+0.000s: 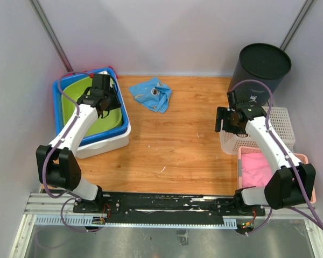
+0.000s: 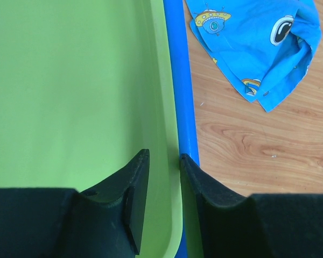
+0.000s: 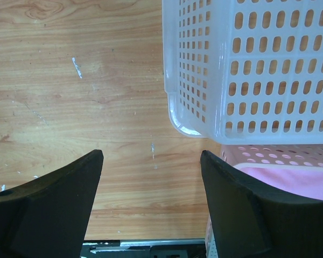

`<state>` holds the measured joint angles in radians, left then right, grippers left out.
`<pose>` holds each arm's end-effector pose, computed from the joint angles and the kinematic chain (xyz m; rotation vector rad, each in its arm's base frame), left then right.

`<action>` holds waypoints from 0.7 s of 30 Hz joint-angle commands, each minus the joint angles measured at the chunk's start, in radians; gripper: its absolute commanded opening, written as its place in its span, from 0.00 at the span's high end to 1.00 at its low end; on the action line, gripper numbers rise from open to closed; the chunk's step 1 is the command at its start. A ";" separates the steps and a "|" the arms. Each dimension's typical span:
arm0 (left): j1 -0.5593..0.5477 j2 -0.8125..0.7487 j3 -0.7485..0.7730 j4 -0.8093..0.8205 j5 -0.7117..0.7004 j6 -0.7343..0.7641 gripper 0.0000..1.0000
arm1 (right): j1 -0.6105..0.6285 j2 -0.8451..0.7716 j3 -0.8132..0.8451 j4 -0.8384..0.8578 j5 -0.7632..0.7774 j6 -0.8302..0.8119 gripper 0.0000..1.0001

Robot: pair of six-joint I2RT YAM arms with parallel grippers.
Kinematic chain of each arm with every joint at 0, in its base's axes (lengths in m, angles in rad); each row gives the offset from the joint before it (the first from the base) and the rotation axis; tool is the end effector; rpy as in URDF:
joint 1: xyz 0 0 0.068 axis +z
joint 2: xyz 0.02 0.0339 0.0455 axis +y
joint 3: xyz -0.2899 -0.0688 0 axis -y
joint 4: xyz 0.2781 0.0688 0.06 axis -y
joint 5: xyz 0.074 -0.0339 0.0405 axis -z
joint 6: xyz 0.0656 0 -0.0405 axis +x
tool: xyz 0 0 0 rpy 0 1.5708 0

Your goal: Turn the large container upside down

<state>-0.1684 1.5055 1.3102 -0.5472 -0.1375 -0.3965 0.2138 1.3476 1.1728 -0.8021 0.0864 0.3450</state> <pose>0.3840 -0.0562 0.3137 -0.3319 2.2842 -0.1301 0.3121 0.0620 0.2914 0.2005 2.5379 0.1090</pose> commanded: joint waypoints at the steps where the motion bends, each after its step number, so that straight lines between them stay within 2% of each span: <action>1: 0.009 -0.045 -0.052 -0.060 -0.016 0.032 0.65 | 0.006 -0.033 -0.030 -0.027 0.000 0.015 0.25; 7: 0.009 -0.123 -0.112 -0.074 0.077 0.069 0.64 | 0.007 -0.034 -0.035 -0.029 -0.008 0.020 0.25; 13: 0.009 -0.224 -0.174 -0.092 0.139 0.097 0.47 | 0.006 -0.039 -0.040 -0.029 -0.006 0.019 0.25; 21: 0.006 -0.242 -0.227 -0.102 0.199 0.136 0.50 | 0.006 -0.034 -0.059 -0.019 -0.026 0.032 0.25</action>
<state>-0.1658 1.2617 1.1023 -0.6323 0.0048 -0.2993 0.2138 1.3266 1.1339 -0.8089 0.0734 0.3637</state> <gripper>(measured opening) 0.509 0.752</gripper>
